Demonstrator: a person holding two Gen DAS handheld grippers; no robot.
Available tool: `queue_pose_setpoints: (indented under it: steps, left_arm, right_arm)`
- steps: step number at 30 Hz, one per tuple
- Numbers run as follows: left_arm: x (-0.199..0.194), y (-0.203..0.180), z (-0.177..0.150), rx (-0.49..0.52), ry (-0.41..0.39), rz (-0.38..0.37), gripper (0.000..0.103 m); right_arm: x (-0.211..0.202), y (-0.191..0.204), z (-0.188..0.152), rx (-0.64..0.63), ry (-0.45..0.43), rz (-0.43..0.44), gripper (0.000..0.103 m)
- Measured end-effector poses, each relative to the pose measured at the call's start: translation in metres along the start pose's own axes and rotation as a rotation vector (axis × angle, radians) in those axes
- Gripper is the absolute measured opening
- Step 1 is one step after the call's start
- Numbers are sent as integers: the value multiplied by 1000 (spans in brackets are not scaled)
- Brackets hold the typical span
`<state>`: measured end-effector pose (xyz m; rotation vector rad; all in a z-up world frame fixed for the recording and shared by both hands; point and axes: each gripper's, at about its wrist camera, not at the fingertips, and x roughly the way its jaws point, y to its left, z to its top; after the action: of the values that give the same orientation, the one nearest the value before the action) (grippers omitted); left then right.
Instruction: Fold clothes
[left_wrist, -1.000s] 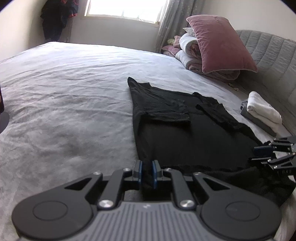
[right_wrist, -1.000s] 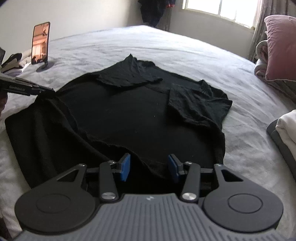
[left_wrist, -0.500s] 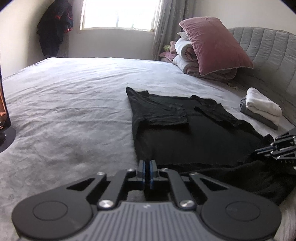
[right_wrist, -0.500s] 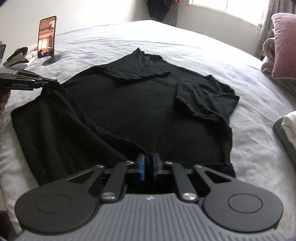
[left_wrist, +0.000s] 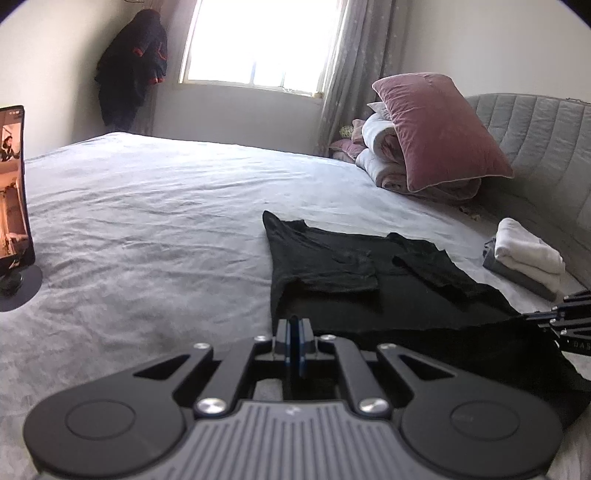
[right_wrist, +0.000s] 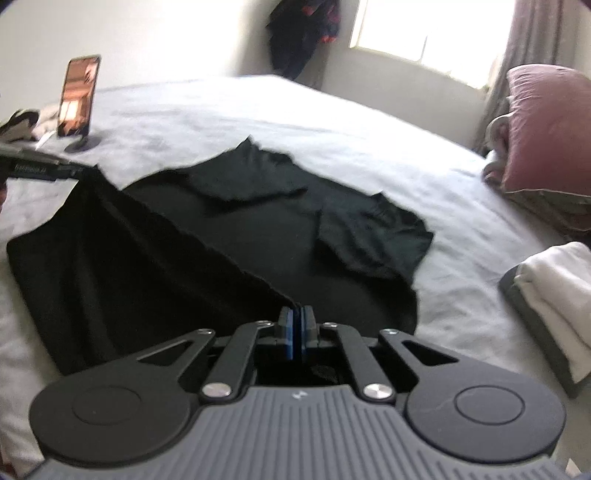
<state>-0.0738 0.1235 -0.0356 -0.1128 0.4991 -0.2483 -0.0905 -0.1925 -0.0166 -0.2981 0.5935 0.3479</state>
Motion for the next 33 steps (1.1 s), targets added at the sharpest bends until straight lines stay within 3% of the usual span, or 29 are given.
queue_pose_setpoints:
  steps: [3, 7, 10, 15, 20, 29, 33]
  left_arm:
    - [10, -1, -2, 2, 30, 15, 6]
    - [16, -7, -4, 35, 50, 43, 15]
    - [16, -9, -5, 53, 47, 58, 26]
    - [15, -5, -5, 48, 76, 67, 36]
    - [10, 9, -7, -25, 188, 34, 41]
    - [-19, 22, -2, -174, 369, -45, 50]
    - [-33, 30, -11, -268, 432, -92, 51]
  right_arm:
    - [10, -1, -4, 15, 23, -25, 5]
    - [20, 2, -9, -30, 54, -103, 19]
    - [13, -3, -10, -27, 29, -146, 45]
    - [-3, -24, -13, 49, 1, -188, 45]
    - [-28, -49, -24, 213, 22, -165, 46]
    - [-62, -68, -53, 516, 214, -58, 48]
    - [-79, -71, -73, 670, 247, 19, 48]
